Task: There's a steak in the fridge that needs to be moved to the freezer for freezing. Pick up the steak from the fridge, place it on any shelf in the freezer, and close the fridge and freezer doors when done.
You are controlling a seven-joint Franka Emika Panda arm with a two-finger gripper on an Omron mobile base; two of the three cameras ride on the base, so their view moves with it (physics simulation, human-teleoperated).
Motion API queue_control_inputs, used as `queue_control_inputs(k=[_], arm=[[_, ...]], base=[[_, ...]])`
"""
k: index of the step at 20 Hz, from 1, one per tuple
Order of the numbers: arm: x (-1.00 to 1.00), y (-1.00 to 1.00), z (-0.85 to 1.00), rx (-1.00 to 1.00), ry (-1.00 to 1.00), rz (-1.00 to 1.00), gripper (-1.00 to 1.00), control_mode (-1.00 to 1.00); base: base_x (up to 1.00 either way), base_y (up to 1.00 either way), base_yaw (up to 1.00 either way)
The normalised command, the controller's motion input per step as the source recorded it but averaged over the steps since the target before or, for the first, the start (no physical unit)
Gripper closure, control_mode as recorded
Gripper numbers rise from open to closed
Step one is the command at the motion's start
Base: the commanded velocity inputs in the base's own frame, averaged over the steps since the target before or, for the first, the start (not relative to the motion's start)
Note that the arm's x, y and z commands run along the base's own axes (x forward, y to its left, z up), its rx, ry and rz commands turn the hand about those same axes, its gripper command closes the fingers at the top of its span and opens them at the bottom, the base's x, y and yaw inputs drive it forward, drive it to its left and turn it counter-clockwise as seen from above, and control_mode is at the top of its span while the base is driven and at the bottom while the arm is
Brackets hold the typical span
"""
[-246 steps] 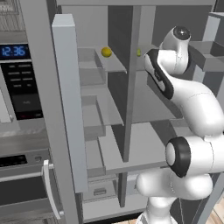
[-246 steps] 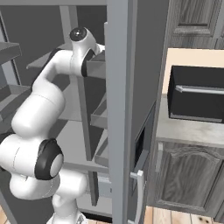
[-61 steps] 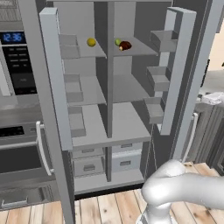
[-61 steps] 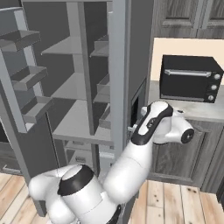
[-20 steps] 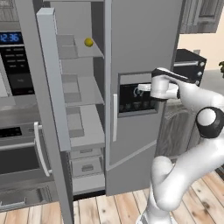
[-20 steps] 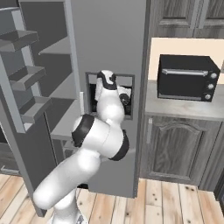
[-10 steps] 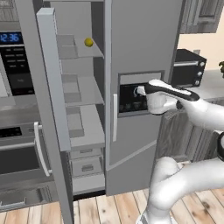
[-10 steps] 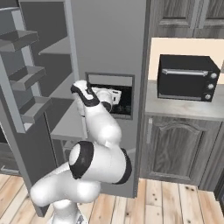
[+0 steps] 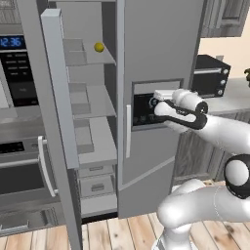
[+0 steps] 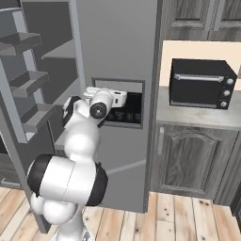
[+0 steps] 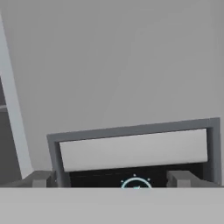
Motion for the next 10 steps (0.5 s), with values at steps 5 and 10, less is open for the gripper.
queue_control_inputs(k=[5,10], arm=[[-0.62,-0.34,1.0,0.0,0.2,-0.07,-1.0,-1.0],[-0.98,0.01,0.52,0.0,0.49,-0.05,-1.0,-1.0]], base=[[0.0,0.0,0.0],[0.0,0.0,0.0]])
